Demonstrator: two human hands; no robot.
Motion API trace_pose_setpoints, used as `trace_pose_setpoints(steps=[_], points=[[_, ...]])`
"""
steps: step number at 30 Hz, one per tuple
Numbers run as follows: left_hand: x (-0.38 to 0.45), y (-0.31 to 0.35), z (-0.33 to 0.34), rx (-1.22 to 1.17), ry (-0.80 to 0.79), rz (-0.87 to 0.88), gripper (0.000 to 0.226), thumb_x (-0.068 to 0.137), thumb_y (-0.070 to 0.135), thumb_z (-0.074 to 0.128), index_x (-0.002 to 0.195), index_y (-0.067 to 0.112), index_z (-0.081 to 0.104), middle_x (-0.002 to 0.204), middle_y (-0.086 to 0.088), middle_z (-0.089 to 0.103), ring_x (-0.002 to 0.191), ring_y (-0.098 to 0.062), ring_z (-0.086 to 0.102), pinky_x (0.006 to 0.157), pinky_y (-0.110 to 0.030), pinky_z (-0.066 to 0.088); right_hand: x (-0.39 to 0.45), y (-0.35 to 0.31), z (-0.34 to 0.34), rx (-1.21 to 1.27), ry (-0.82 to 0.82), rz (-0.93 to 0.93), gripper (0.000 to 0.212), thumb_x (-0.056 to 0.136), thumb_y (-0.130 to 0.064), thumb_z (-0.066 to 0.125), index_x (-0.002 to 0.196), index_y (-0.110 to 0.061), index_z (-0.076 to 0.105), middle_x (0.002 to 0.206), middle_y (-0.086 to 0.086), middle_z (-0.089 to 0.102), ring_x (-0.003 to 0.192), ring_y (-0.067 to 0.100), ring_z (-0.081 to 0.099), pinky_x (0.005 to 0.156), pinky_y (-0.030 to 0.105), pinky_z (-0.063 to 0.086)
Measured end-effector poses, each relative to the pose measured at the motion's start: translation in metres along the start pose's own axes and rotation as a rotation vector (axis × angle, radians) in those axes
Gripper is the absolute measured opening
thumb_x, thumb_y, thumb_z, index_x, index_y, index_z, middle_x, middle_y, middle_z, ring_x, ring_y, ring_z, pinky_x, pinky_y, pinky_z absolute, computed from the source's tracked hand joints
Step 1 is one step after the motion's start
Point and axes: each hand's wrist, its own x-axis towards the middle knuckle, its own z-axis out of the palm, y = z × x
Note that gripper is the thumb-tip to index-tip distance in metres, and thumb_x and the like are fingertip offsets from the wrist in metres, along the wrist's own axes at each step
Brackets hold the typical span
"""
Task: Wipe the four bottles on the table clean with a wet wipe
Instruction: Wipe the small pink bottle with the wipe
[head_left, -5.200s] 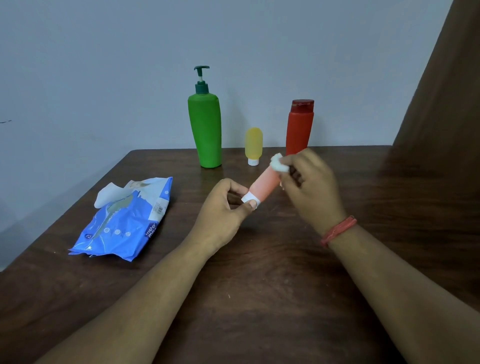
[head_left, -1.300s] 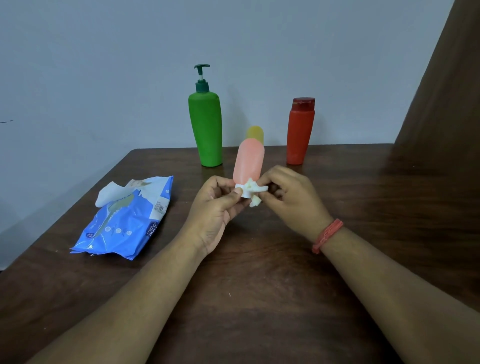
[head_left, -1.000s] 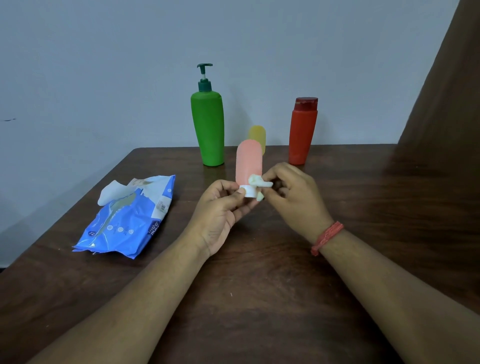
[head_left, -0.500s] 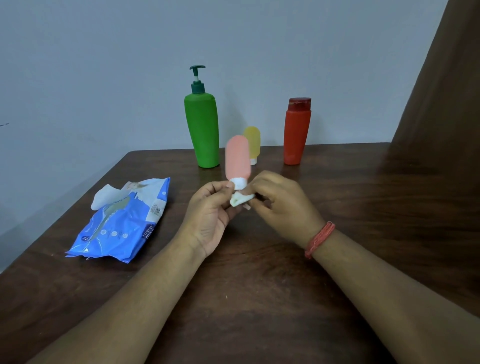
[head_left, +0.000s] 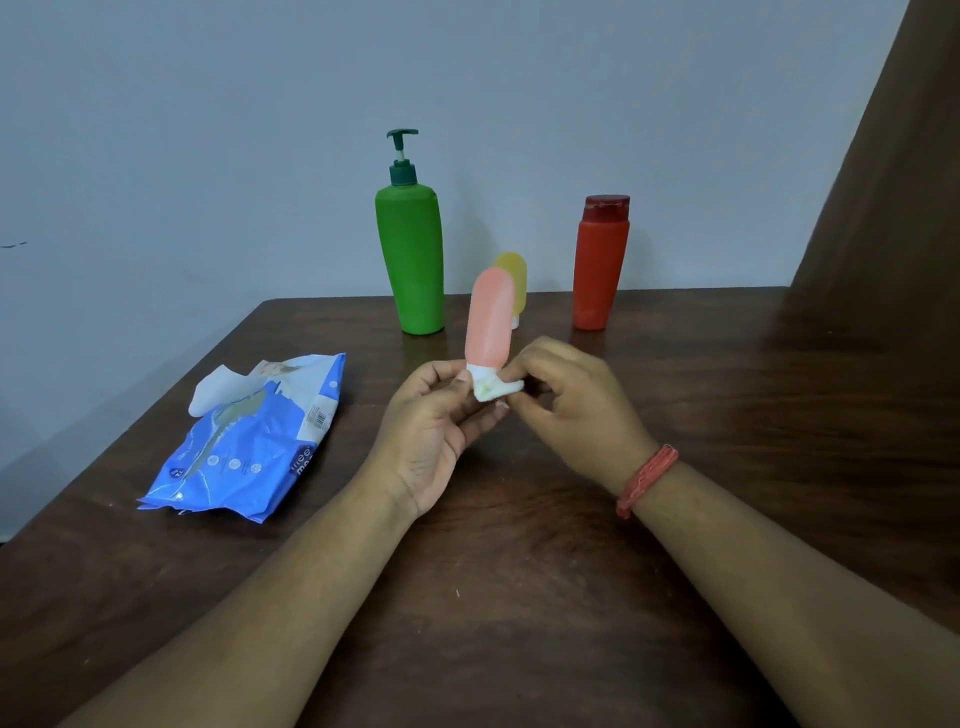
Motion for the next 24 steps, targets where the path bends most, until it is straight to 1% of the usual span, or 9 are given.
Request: trace_pose_setpoints(steps=[2,4,6,8,10,12,14,19,24], points=[[0.000,-0.001,0.002,0.027,-0.005,0.036,0.012,0.098,0.000,0.051,0.109,0.003,0.056,0.122,-0.026,0.065,0.096,-0.027,0.072,0.090,-0.043,0.059,0.000,-0.003,-0.001,0.020,0.091,0.048,0.010,0.086,-0.005,0.072,0.093,-0.011,0.069,0.091,-0.002,0.062,0.081,0.009,0.060,0.068,0.031,0.053],[0.001,-0.004,0.003,0.107,-0.014,0.088,0.011,0.098,-0.004,0.051,0.103,0.005,0.054,0.120,-0.025,0.063,0.103,-0.031,0.070,0.094,-0.044,0.057,0.001,-0.003,-0.003,0.076,0.184,0.152,0.009,0.087,-0.006,0.072,0.092,-0.012,0.070,0.091,-0.004,0.064,0.081,0.008,0.061,0.068,0.029,0.054],[0.001,-0.005,0.003,0.222,-0.030,0.124,0.012,0.098,-0.005,0.052,0.100,0.007,0.054,0.118,-0.021,0.062,0.112,-0.032,0.067,0.096,-0.043,0.056,0.004,0.002,-0.006,0.187,0.249,0.277,0.008,0.089,-0.009,0.073,0.093,-0.015,0.070,0.092,-0.003,0.067,0.083,0.011,0.065,0.072,0.034,0.057],[0.000,-0.005,0.003,0.319,-0.050,0.131,0.013,0.097,-0.004,0.054,0.098,0.009,0.055,0.116,-0.015,0.062,0.110,-0.027,0.067,0.097,-0.042,0.055,0.007,0.004,-0.011,0.332,0.298,0.374,0.007,0.090,-0.012,0.073,0.093,-0.018,0.069,0.091,0.001,0.071,0.085,0.018,0.069,0.074,0.037,0.059],[0.000,-0.005,0.003,0.382,-0.060,0.123,0.016,0.097,-0.004,0.055,0.097,0.013,0.055,0.112,-0.008,0.065,0.104,-0.021,0.070,0.099,-0.044,0.054,0.010,0.004,-0.017,0.440,0.342,0.427,0.010,0.091,-0.013,0.072,0.092,-0.022,0.068,0.090,0.000,0.073,0.087,0.015,0.071,0.075,0.030,0.059],[0.000,-0.005,0.003,0.417,-0.073,0.107,0.020,0.097,-0.005,0.055,0.097,0.015,0.056,0.111,-0.005,0.066,0.105,-0.023,0.070,0.100,-0.045,0.053,0.012,0.002,-0.023,0.514,0.403,0.453,0.016,0.092,-0.010,0.070,0.091,-0.025,0.066,0.090,-0.007,0.073,0.088,0.008,0.070,0.077,0.022,0.057],[-0.001,-0.004,0.003,0.444,-0.084,0.082,0.021,0.097,-0.005,0.054,0.097,0.015,0.056,0.116,-0.007,0.063,0.108,-0.025,0.068,0.101,-0.045,0.053,0.013,0.003,-0.028,0.591,0.470,0.471,0.018,0.092,-0.008,0.069,0.091,-0.025,0.067,0.092,-0.008,0.073,0.089,0.009,0.070,0.078,0.022,0.056],[-0.003,-0.006,0.006,0.360,-0.079,0.036,0.016,0.100,-0.006,0.049,0.097,0.008,0.057,0.118,-0.010,0.062,0.110,-0.023,0.068,0.097,-0.039,0.056,0.011,0.006,-0.024,0.703,0.388,0.531,0.012,0.093,-0.014,0.068,0.094,-0.026,0.067,0.099,-0.004,0.072,0.094,0.013,0.068,0.077,0.025,0.055],[0.001,-0.006,0.002,0.281,-0.016,0.036,0.013,0.100,-0.007,0.048,0.101,0.001,0.059,0.122,-0.015,0.062,0.103,-0.019,0.071,0.097,-0.041,0.056,0.011,0.003,-0.022,0.658,0.348,0.458,0.012,0.093,-0.009,0.067,0.092,-0.020,0.064,0.094,-0.008,0.070,0.088,0.004,0.068,0.073,0.020,0.055]])
